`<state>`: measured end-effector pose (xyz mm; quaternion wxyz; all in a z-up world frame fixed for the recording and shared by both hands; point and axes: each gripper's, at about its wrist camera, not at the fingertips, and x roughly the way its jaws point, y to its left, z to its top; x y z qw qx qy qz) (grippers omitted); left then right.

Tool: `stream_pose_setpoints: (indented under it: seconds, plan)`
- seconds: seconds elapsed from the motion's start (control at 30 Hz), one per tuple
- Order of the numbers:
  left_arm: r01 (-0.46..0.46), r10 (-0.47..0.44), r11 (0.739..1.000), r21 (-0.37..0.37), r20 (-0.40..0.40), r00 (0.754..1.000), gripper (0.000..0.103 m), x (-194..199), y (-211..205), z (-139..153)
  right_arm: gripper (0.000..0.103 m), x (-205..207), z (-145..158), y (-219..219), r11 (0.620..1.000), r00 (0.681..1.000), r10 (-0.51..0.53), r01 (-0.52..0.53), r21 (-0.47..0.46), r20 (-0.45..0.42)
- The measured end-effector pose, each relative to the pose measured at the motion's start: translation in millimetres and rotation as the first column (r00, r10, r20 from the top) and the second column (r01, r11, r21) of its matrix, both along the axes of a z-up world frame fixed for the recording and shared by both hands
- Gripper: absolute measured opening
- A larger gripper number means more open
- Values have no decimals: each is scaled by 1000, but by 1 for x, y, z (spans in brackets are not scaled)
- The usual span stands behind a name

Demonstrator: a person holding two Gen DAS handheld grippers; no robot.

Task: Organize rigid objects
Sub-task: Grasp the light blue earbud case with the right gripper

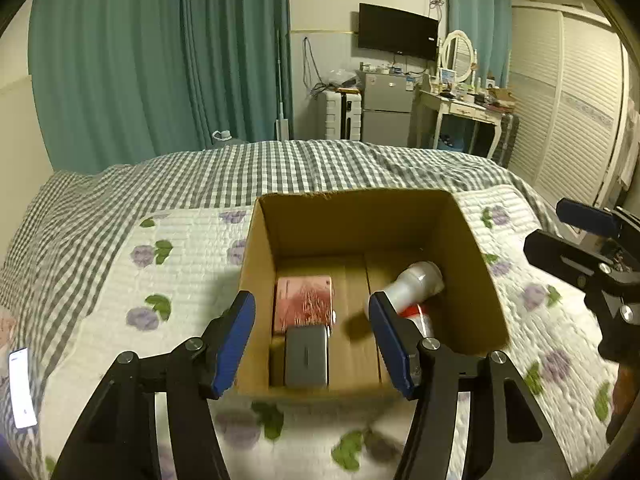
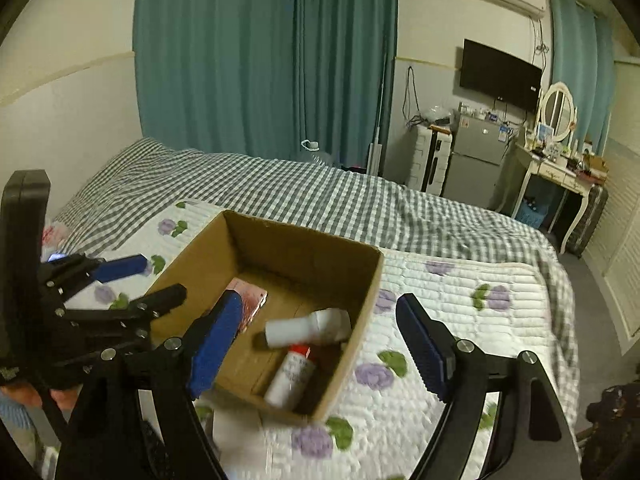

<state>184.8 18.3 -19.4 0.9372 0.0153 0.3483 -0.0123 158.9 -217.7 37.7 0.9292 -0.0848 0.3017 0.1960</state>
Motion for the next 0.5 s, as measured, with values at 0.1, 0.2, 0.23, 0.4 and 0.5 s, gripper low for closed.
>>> stream_pose_setpoints:
  seconds: [0.1,0.2,0.23,0.4,0.5]
  plan:
    - [5,-5,1000,15,17,1000,64,-26,1,8,80,-22,2,-4,1000,1000,-14,14,-25,6]
    - [3,-3,999,43,20,1000,66,-45,1,11,80,-41,-3,-6,999,1000,-23,23,-43,-10]
    - [-1,-1,999,52,25,1000,66,-51,0,11,80,-46,-7,-7,998,1000,-28,27,-50,-14]
    - [-21,20,998,59,11,1000,66,-81,3,-4,80,-72,-33,-9,993,998,-45,41,-110,-39]
    - [-43,43,995,90,-3,999,66,-96,3,-22,80,-84,-51,-12,991,996,-54,45,-128,-68]
